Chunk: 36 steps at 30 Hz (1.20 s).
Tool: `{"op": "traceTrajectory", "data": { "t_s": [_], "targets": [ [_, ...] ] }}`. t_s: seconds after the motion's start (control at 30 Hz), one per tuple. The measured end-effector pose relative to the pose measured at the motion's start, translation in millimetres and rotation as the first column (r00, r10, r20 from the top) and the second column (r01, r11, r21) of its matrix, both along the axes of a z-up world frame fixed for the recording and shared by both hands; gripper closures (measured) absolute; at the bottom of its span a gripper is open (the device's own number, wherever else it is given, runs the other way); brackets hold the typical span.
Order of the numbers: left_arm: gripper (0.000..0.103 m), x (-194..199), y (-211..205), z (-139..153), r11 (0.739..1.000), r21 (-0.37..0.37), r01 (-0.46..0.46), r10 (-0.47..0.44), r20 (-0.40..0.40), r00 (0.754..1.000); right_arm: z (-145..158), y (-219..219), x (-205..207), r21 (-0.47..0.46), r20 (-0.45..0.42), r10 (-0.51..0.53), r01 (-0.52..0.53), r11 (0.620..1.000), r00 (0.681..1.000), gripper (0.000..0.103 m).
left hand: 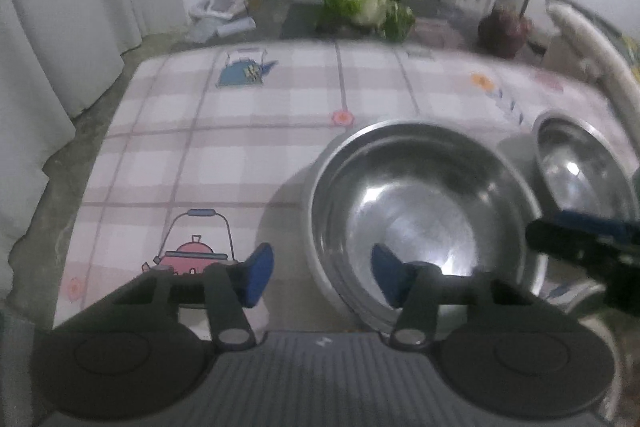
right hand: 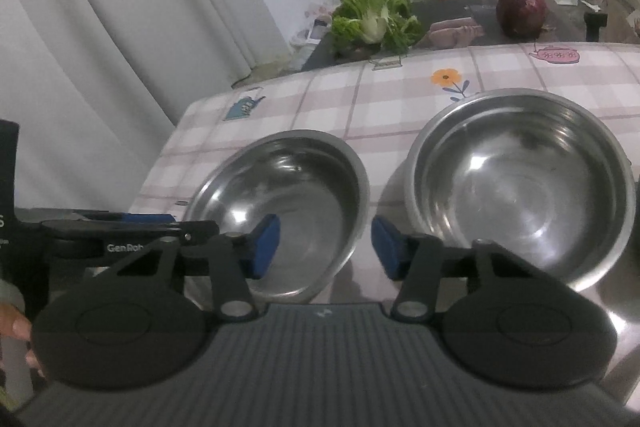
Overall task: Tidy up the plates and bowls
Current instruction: 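Move the left tool to a small steel bowl and grasp its rim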
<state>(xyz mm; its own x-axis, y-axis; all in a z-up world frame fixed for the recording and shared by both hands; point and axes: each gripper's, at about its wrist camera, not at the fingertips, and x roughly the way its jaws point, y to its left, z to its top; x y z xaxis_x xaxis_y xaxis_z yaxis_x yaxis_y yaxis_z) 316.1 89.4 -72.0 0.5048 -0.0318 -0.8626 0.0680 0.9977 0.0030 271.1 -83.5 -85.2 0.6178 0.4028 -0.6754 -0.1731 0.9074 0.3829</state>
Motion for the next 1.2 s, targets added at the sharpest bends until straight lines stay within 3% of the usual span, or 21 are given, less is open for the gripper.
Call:
{"op": "traceTrajectory", "data": {
  "t_s": [0.1, 0.2, 0.4, 0.63, 0.97, 1.1, 1.2],
  "targets": [
    [0.063, 1, -7, -5, 0.999, 0.046, 0.022, -0.022, -0.007, 1.0, -6, 2, 8, -0.021, -0.003, 0.01, -0.01, 1.0, 1.0, 0.072],
    [0.071, 3, -8, -9, 0.999, 0.049, 0.008, -0.007, -0.016, 1.0, -8, 4, 12, -0.043, 0.003, 0.016, -0.016, 0.999, 1.0, 0.079],
    [0.076, 5, 2, -10, 0.999, 0.025, -0.04, 0.04, -0.029, 0.999, -7, 8, 13, -0.063, 0.017, 0.033, -0.032, 0.997, 0.999, 0.082],
    [0.076, 1, 5, -8, 0.997, 0.06, -0.055, 0.057, -0.025, 0.998, -8, 18, 15, -0.077, 0.022, 0.053, -0.051, 0.996, 0.998, 0.083],
    [0.073, -7, -1, 19, 0.996, 0.068, -0.052, 0.05, 0.031, 0.998, 6, 13, 11, -0.04, 0.057, 0.043, -0.041, 0.998, 0.997, 0.083],
    [0.076, -13, -8, 29, 1.0, 0.02, -0.016, 0.015, 0.042, 0.999, 15, 8, 4, 0.005, 0.078, 0.061, -0.062, 0.998, 0.995, 0.088],
    [0.076, -17, -24, 32, 0.999, 0.052, 0.011, -0.014, 0.057, 0.998, 21, 10, -3, -0.003, 0.101, 0.066, -0.066, 0.998, 0.993, 0.088]
  ]
}}
